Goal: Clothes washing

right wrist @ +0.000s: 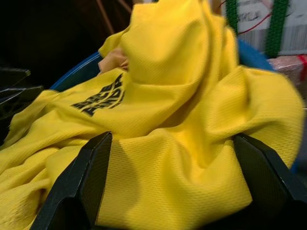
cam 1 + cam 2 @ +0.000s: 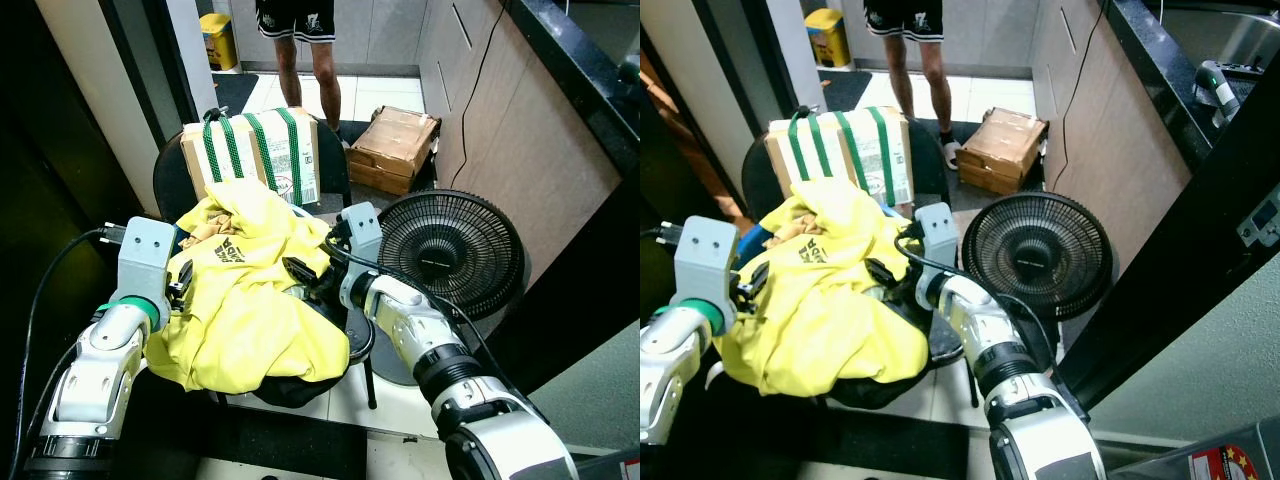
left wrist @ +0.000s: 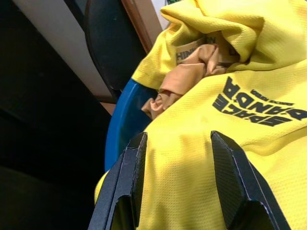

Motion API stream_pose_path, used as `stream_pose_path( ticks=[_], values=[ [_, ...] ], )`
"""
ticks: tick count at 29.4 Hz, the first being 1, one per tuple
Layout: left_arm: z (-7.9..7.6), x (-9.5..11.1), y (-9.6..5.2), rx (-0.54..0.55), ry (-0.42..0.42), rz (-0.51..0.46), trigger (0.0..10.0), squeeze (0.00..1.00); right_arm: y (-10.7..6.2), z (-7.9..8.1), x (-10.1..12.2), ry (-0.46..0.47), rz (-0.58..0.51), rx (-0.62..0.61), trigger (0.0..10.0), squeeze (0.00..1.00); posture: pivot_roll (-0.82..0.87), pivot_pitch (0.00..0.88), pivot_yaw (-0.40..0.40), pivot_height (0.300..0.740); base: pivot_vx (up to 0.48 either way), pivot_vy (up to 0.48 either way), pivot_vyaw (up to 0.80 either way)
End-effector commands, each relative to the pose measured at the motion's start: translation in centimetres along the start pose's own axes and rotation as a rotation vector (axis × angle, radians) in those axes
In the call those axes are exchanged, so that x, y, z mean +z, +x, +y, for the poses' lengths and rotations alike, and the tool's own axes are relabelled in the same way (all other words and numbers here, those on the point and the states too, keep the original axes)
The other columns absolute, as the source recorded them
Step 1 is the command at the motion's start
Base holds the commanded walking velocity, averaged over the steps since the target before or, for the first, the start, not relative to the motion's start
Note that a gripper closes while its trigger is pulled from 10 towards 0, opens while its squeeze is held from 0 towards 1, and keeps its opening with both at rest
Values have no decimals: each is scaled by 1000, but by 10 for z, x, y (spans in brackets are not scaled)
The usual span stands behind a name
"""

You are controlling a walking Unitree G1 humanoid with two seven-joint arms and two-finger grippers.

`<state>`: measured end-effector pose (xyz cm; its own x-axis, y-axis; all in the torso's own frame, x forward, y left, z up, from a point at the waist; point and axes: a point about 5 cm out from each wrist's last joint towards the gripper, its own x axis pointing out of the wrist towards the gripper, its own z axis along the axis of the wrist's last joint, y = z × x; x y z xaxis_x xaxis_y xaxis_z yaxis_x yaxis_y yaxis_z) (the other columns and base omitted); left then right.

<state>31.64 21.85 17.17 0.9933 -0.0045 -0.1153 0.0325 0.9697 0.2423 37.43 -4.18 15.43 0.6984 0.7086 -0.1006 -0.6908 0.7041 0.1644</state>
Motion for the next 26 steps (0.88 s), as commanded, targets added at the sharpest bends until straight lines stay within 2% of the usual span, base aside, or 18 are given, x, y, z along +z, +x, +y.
stream_pose_path(
  ticks=[1, 4, 9, 10, 11, 12, 13, 14, 26],
  values=[
    [1, 0, -2, -10, 22, 10, 10000, 0, 5, 13, -18, -8, 113, 72, 10000, 0, 158, 127, 109, 740, 0, 0, 0],
    [-1, -1, -4, -27, 33, 15, 10000, 0, 2, 19, -40, -49, 235, 111, 10000, 0, 158, 127, 109, 740, 0, 0, 0],
    [-4, -4, -5, -56, 42, 29, 10000, 0, 1, 19, -47, -58, 268, 113, 10000, 0, 161, 110, 113, 740, 0, 0, 0],
    [-5, -4, -4, -62, 44, 30, 10000, 0, 1, 18, -47, -69, 270, 106, 4980, 0, 161, 110, 113, 740, 0, 0, 0],
    [-6, -4, -4, -65, 45, 30, 10000, 0, 1, 18, -47, -76, 271, 101, 4980, 0, 161, 110, 113, 740, 0, 0, 0],
    [-6, -4, -3, -68, 45, 30, 10000, 0, 1, 17, -46, -76, 267, 98, 745, 0, 161, 110, 113, 740, 0, 0, 0],
    [-6, -3, -3, -69, 45, 31, 10000, 0, 1, 16, -45, -73, 264, 98, 745, 0, 161, 110, 113, 740, 0, 0, 0],
    [-6, -3, -2, -70, 45, 30, 10000, 0, 1, 16, -43, -72, 259, 97, 0, 0, 157, 105, 119, 740, 0, 0, 0],
    [-8, -1, 1, -75, 48, 21, 10000, 0, 1, 14, -38, -70, 231, 106, 0, 0, 156, 97, 123, 740, 0, 0, 0]
  ],
)
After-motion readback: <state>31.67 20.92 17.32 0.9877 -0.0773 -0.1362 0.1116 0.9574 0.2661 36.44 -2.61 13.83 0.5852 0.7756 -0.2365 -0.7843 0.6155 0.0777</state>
